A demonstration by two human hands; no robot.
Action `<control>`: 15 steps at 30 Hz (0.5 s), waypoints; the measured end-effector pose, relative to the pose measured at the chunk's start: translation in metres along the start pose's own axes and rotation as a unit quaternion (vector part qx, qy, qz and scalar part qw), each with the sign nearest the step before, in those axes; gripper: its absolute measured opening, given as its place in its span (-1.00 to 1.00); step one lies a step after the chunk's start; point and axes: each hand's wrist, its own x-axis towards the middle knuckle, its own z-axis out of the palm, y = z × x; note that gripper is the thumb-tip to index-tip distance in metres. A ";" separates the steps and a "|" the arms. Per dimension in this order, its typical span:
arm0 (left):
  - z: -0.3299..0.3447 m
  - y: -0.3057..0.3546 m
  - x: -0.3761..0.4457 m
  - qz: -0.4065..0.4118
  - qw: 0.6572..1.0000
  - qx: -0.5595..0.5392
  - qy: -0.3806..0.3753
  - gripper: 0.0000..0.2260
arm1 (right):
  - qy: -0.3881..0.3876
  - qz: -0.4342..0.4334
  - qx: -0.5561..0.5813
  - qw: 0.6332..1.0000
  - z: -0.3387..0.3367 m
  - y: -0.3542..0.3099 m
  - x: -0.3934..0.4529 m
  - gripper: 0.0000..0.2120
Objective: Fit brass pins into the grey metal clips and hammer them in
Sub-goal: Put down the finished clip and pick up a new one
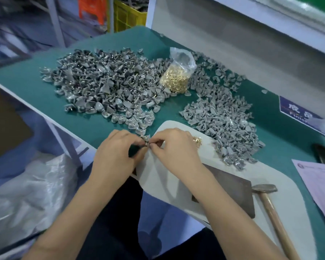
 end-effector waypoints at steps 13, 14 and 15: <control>0.009 -0.024 0.037 -0.004 1.000 0.012 -0.001 -0.81 | 0.036 0.063 -0.015 0.997 0.020 -0.013 0.060 -0.92; 0.010 -0.024 0.037 -0.006 1.000 0.013 0.004 -0.80 | 0.040 0.065 -0.016 0.997 0.022 -0.014 0.064 -0.92; 0.011 -0.024 0.037 -0.007 1.000 0.012 0.012 -0.81 | 0.045 0.063 -0.023 0.997 0.024 -0.015 0.068 -0.92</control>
